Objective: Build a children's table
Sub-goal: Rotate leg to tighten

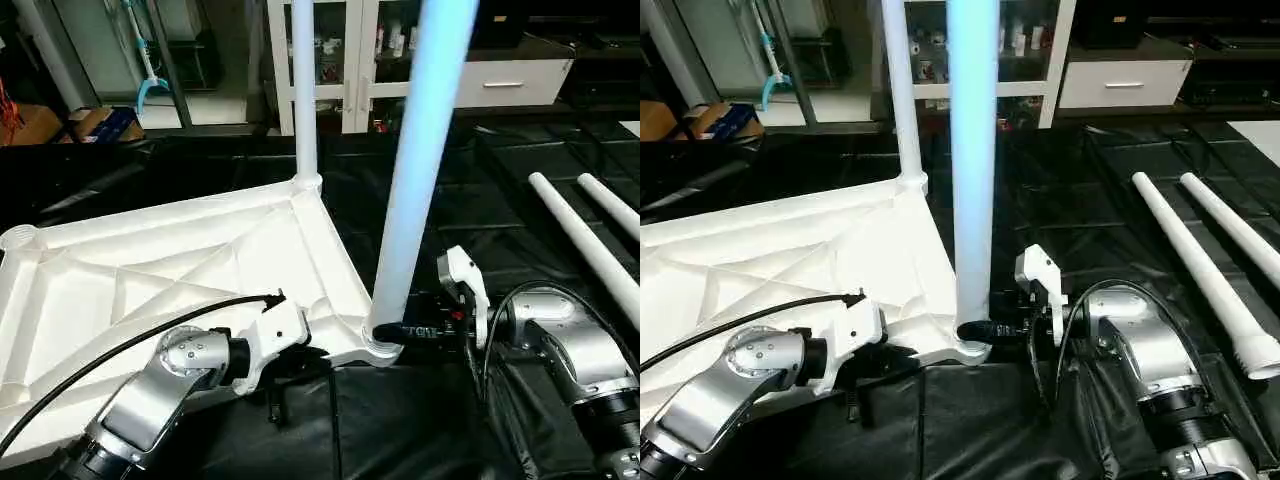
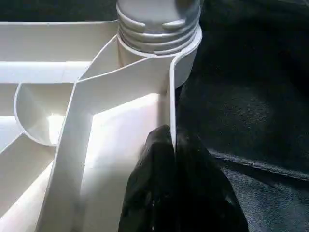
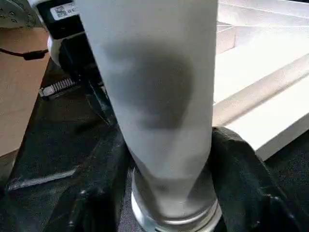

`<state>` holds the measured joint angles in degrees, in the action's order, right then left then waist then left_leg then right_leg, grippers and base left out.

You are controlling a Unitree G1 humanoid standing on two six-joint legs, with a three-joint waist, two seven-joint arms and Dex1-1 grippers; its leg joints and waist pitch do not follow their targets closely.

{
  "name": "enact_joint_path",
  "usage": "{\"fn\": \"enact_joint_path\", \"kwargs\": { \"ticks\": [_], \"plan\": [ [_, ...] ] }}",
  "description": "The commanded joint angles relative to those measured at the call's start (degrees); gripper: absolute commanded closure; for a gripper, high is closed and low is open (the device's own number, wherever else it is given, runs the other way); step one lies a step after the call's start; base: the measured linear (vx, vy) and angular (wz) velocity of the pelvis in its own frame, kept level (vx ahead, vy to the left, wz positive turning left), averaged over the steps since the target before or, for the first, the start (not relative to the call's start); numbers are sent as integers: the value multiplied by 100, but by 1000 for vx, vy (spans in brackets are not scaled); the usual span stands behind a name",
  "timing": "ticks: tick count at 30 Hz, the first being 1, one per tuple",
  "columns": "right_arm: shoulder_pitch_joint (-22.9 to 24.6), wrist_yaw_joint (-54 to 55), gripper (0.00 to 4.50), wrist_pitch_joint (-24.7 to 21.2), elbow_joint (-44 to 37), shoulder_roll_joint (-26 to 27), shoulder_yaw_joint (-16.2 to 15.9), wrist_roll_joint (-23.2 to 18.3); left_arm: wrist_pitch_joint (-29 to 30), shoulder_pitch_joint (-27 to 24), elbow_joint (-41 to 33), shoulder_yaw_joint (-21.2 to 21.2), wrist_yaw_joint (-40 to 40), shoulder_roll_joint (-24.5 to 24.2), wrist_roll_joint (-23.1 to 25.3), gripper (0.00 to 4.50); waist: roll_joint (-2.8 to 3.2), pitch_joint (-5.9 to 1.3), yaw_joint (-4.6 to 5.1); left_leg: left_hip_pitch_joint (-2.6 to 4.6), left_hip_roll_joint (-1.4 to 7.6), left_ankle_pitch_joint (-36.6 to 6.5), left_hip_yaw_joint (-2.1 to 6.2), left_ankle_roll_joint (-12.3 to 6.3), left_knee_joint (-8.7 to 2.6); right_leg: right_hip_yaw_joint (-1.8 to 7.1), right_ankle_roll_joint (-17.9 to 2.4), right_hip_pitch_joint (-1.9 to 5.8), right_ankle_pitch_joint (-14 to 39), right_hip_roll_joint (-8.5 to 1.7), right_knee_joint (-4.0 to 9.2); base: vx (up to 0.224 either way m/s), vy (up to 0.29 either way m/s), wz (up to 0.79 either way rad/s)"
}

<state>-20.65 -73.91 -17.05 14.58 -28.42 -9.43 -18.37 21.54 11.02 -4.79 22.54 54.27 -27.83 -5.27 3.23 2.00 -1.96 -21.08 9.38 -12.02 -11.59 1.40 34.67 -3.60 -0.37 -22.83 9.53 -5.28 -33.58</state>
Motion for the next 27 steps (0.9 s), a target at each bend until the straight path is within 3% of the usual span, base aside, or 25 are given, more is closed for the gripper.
{"fn": "enact_joint_path", "kwargs": {
  "ticks": [1, 6, 10, 11, 13, 14, 16, 18, 22, 27],
  "plan": [
    [13, -89, 240, -108, -162, -9, -35, -121, 56, -82, -31, 172, 91, -28, 7, 450, -78, -308, 17, 68, 382, -1052, 184, -395, -436, 241, -1329, 226, 1367, -305, 346, 0, 0, 0],
    [36, 55, 245, -96, -180, 82, -17, -95, 74, -75, -24, 178, 90, -16, 13, 450, -80, -310, 19, 65, 381, -1018, 184, -407, -432, 239, -1348, 229, 1291, -303, 336, 0, 0, 0],
    [-61, 889, 246, 324, 128, 421, 46, 305, 86, 21, 153, 140, -211, 166, 147, 450, -80, -288, 39, 69, 379, -1217, 186, -311, -445, 242, -1282, 204, 1589, -307, 372, 0, 0, 0],
    [-212, 1774, 246, 584, 513, 714, 124, 665, 162, 164, 391, 79, -583, 382, 285, 450, -98, -258, 80, 58, 356, -1417, 185, -164, -453, 246, -1172, 179, 2034, -314, 414, 0, 0, 0],
    [-297, 2294, 251, 601, 698, 898, 184, 815, 226, 286, 576, 40, -877, 536, 410, 450, -91, -244, 123, 73, 335, -1645, 211, -40, -459, 231, -1055, 167, 2471, -317, 439, 0, 0, 0],
    [-394, 3150, 252, 502, 893, 1256, 324, 936, 404, 542, 949, -88, -1496, 880, 591, 450, -116, -236, 200, 87, 326, -1882, 229, 65, -466, 221, -885, 142, 2818, -305, 476, -57, -9, -1],
    [-413, 3373, 254, 452, 927, 1364, 367, 946, 470, 618, 1057, -136, -1679, 988, 629, 450, -99, -234, 224, 117, 314, -2017, 247, 124, -460, 209, -778, 118, 3060, -309, 514, -57, -3, -1],
    [-469, 4165, 255, 455, 1037, 1699, 473, 1101, 641, 891, 1419, -340, -2343, 1336, 748, 450, -108, -231, 282, 85, 312, -2121, 269, 146, -474, 191, -631, 115, 3207, -306, 547, 0, 0, 0],
    [-558, 5398, 256, 596, 1305, 2390, 636, 1298, 714, 1453, 2163, -775, -3320, 2029, 757, 450, -84, -251, 364, 85, 285, -2230, 285, 89, -470, 153, -554, 98, 3239, -315, 609, 0, 0, 0],
    [-590, 5583, 257, 859, 1320, 2786, 604, 1203, 525, 1688, 2468, -712, -3348, 2263, 817, 450, -78, -274, 326, 58, 299, -2115, 277, -35, -502, 170, -687, 129, 2725, -326, 579, 0, 0, 0]
  ]
}}
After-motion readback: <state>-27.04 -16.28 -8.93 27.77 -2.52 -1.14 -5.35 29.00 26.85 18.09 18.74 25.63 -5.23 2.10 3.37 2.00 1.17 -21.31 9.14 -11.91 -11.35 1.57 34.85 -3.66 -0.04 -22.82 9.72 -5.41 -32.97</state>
